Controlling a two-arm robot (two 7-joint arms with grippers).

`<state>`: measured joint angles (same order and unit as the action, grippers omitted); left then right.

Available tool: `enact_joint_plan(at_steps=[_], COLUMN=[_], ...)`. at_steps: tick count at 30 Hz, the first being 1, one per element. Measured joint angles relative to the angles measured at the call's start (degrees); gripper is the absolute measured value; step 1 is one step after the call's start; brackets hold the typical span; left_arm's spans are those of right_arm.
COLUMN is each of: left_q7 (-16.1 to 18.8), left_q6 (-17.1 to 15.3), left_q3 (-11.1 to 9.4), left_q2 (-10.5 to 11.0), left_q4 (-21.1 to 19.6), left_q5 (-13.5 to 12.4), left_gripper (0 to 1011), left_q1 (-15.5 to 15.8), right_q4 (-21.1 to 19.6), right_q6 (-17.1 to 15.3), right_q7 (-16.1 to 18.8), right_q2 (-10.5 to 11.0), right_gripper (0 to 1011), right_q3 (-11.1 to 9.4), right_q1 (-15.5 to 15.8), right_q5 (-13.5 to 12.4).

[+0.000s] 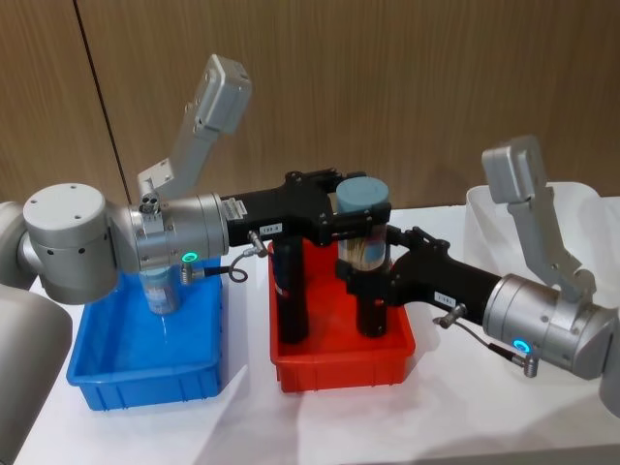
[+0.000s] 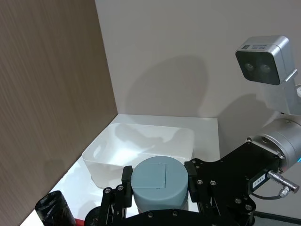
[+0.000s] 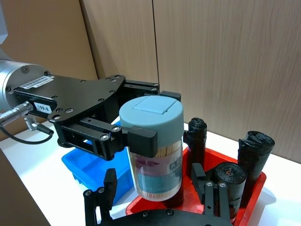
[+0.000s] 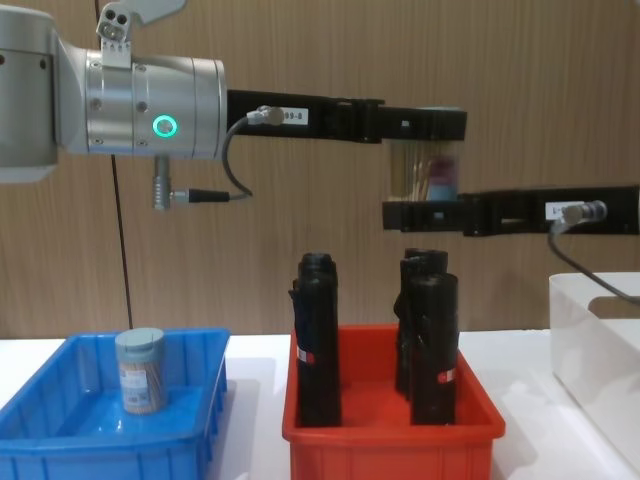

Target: Pick the cotton swabs from the blue box and place them into the white box.

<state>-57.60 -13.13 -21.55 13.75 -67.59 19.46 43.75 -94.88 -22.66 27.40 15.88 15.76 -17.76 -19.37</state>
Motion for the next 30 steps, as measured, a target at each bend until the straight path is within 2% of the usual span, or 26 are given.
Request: enact_joint_plan(at_steps=[4, 8, 15, 16, 18, 25, 30], left_q7=[0.0, 0.0, 0.0, 0.0, 0.0, 0.0, 0.0], left_q6=[0.0, 0.0, 0.0, 0.0, 0.0, 0.0, 0.0], left_q3=[0.0, 0.0, 0.0, 0.0, 0.0, 0.0, 0.0], left_q2=[0.0, 0.0, 0.0, 0.0, 0.0, 0.0, 0.0], left_q4=[0.0, 0.0, 0.0, 0.0, 0.0, 0.0, 0.0], left_q5=[0.0, 0.0, 0.0, 0.0, 0.0, 0.0, 0.0], left_gripper=[669, 669, 669, 669, 669, 671, 810], left_q1=[0.0, 0.0, 0.0, 0.0, 0.0, 0.0, 0.0], right_q4=[0.5, 1.0, 1.6, 1.7, 1.8, 2.0, 2.0], right_q6=[0.2, 0.4, 1.0, 1.1, 1.1, 1.4, 1.7], right_q7=[0.0, 0.0, -0.1, -0.2, -0.2, -0.4, -0.7], right_q2=[-0.2, -0.4, -0.6, -0.7, -0.7, -0.8, -0.8], right_gripper=[1002, 927, 732, 677, 641, 622, 622], right_q3=[0.1, 0.2, 0.3, 0.4, 0.4, 0.5, 0.6], right_q1=[-0.4, -0.8, -1.2, -1.3, -1.3, -1.5, -1.5], right_q5=[-0.1, -0.3, -0.8, -1.0, -1.1, -1.5, -1.7])
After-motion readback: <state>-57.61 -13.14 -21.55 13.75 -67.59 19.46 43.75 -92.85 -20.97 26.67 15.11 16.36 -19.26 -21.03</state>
